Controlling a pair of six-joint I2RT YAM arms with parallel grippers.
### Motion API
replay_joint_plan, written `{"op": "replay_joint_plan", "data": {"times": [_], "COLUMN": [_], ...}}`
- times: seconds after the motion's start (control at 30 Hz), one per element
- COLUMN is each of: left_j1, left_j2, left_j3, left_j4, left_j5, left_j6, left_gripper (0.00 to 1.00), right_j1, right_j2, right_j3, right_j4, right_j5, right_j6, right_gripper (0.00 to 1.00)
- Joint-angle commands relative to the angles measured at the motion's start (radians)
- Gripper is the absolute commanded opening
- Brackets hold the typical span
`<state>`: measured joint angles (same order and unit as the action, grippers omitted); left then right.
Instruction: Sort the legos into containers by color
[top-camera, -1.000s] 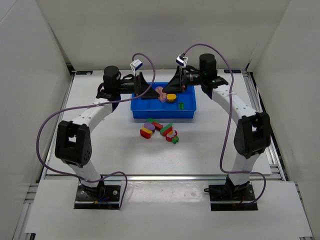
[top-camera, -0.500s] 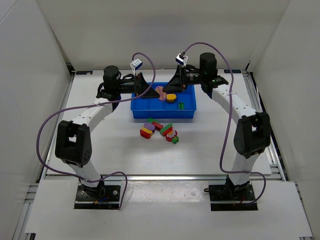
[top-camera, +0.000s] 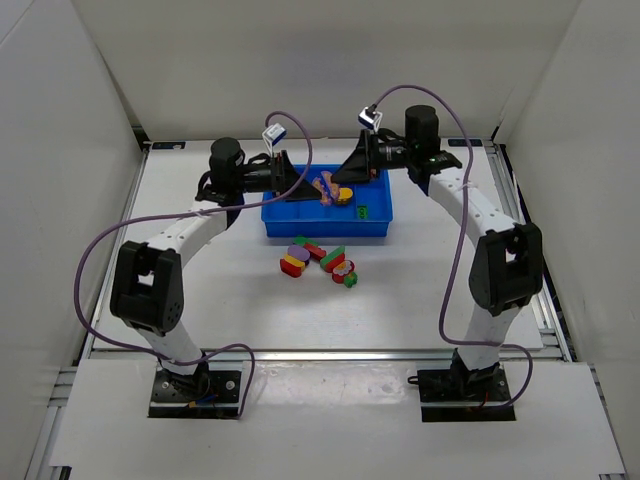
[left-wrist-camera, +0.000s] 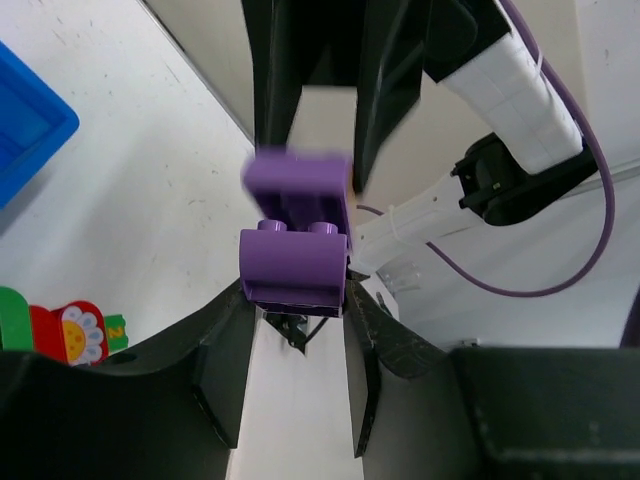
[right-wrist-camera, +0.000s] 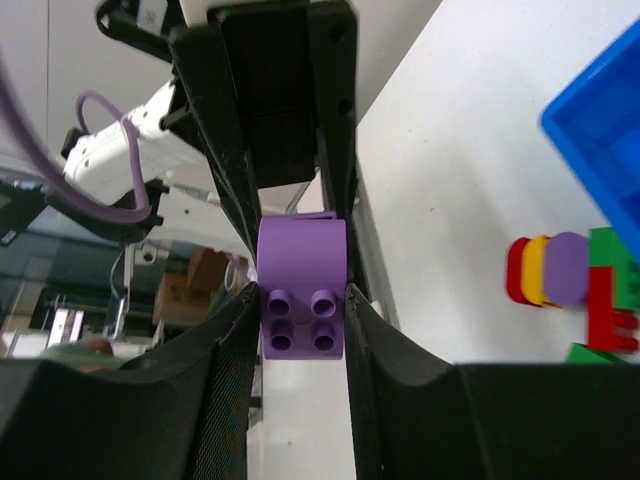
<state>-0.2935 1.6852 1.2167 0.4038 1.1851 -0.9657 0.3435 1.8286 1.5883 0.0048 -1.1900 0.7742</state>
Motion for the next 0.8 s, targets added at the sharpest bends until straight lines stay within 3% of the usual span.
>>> {"op": "replay_joint_plan", "data": {"times": [0.0, 0.37, 0.43, 0.47, 0.5, 0.6, 0.63, 0.77], "left_j1": [0.024, 0.108, 0.142, 0.152, 0.163, 0.159, 0.154, 0.154], "left_j2": [-0.056, -0.078, -0.091, -0.096, -0.113, -0.134, -0.133, -0.090], "left_j3": [-0.036, -0.080, -0.065, -0.053, -0.014, 0.050, 0.088, 0.159], "left_j4": [-0.016, -0.080, -0.224, -0.294, -0.480, -0.690, -0.782, -0.899], "left_j5": [0.059, 0.050, 0.013, -0.008, -0.084, -0.218, -0.310, -0.508], "left_j6": [0.028, 0.097, 0.169, 0.282, 0.357, 0.635, 0.677, 0.752], "left_gripper": [0.18, 0.17, 0.17, 0.17, 0.17, 0.16, 0.15, 0.14], "right_j1": [-0.090, -0.158, -0.170, -0.172, -0.170, -0.173, -0.173, -0.170], "right_j2": [-0.023, -0.060, -0.075, -0.083, -0.095, -0.118, -0.124, -0.155], "right_j3": [0.027, 0.003, 0.004, 0.015, 0.016, 0.030, 0.033, 0.032], "right_j4": [0.018, -0.058, -0.153, -0.193, -0.221, -0.337, -0.388, -0.466], "right_j5": [0.026, 0.032, 0.055, 0.062, 0.078, 0.128, 0.147, 0.301], "right_j6": [-0.004, -0.087, -0.179, -0.223, -0.312, -0.432, -0.458, -0.558], "right_gripper": [0.06, 0.06, 0.06, 0.06, 0.06, 0.06, 0.06, 0.05]}}
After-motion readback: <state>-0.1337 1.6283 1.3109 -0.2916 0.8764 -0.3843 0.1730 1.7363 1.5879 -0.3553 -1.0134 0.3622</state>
